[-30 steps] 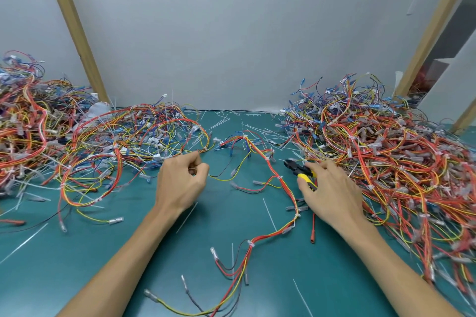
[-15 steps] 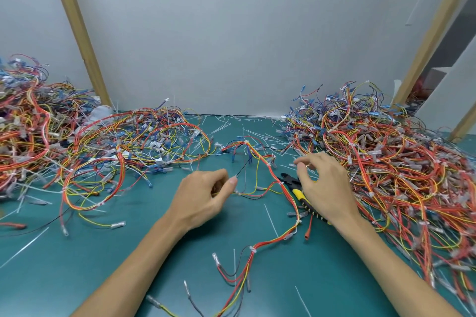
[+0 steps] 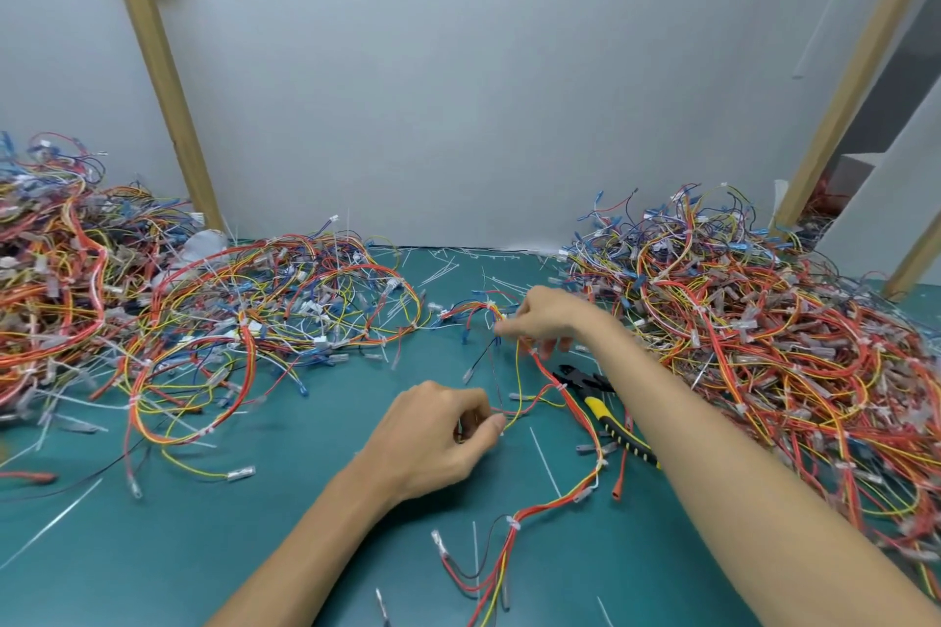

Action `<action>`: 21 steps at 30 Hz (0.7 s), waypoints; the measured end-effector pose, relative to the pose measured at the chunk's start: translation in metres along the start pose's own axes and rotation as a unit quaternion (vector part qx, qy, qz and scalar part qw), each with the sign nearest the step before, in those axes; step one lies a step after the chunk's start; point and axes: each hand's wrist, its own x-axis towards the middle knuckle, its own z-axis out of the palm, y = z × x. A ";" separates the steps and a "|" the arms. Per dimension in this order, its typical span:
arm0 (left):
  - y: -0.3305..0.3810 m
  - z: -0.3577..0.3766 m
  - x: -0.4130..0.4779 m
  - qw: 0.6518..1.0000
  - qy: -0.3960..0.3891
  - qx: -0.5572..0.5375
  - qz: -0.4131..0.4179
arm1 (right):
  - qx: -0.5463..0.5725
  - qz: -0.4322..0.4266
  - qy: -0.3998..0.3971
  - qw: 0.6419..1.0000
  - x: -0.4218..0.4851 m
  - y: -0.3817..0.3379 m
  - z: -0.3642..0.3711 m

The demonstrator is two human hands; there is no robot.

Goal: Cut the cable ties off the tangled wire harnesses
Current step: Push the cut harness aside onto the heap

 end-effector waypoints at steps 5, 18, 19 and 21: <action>0.001 -0.001 0.004 0.996 -0.027 -0.076 -0.036 | 0.182 -0.018 -0.022 0.983 -0.004 0.004 -0.007; 0.014 0.005 0.010 0.873 -0.117 -0.442 -0.170 | 0.698 -0.142 0.075 0.698 -0.023 0.011 0.004; 0.016 0.004 0.010 0.850 -0.134 -0.478 -0.173 | 0.709 -0.152 0.074 0.684 -0.024 0.009 0.005; 0.019 0.004 0.010 0.835 -0.153 -0.500 -0.172 | 0.713 -0.168 0.083 0.676 -0.025 0.006 0.009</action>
